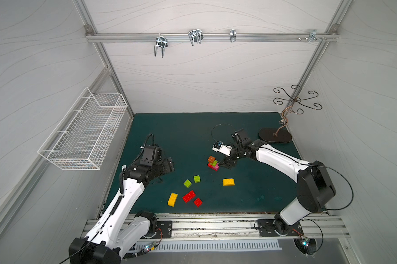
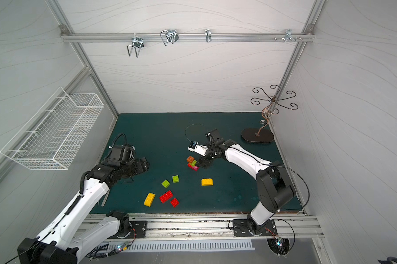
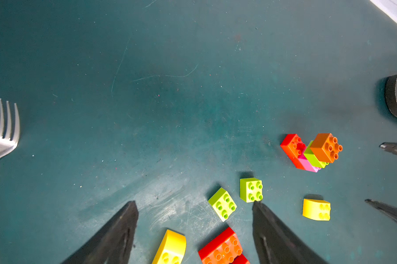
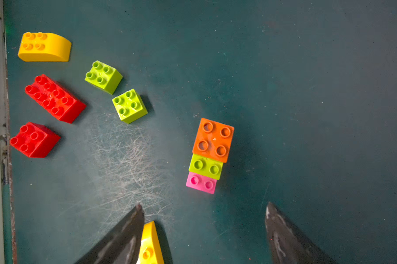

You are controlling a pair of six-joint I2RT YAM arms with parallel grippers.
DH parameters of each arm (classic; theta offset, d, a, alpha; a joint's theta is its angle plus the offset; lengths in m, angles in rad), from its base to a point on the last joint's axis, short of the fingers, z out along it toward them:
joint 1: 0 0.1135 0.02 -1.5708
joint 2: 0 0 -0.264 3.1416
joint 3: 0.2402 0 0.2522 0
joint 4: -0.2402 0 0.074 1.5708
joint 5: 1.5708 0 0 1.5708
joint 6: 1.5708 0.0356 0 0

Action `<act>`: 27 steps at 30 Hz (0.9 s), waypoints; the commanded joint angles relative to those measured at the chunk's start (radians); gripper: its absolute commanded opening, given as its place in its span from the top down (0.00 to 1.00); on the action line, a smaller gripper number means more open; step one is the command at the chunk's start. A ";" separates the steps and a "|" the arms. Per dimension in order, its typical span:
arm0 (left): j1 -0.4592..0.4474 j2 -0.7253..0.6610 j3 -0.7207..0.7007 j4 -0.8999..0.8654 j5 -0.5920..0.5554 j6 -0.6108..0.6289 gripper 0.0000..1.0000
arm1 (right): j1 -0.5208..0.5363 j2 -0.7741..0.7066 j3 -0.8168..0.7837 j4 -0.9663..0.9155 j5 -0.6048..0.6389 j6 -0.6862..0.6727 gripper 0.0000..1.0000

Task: Assemble the letter s with lego
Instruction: Adjust the lego brick at the center of the board.

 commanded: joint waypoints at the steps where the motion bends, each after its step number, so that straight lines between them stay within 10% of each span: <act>1: 0.006 -0.004 0.000 0.032 0.006 -0.006 0.18 | 0.009 0.088 0.048 -0.045 -0.058 -0.004 0.15; 27: 0.016 -0.014 -0.001 0.027 -0.009 -0.001 0.18 | 0.056 0.345 0.225 -0.134 0.011 0.037 0.28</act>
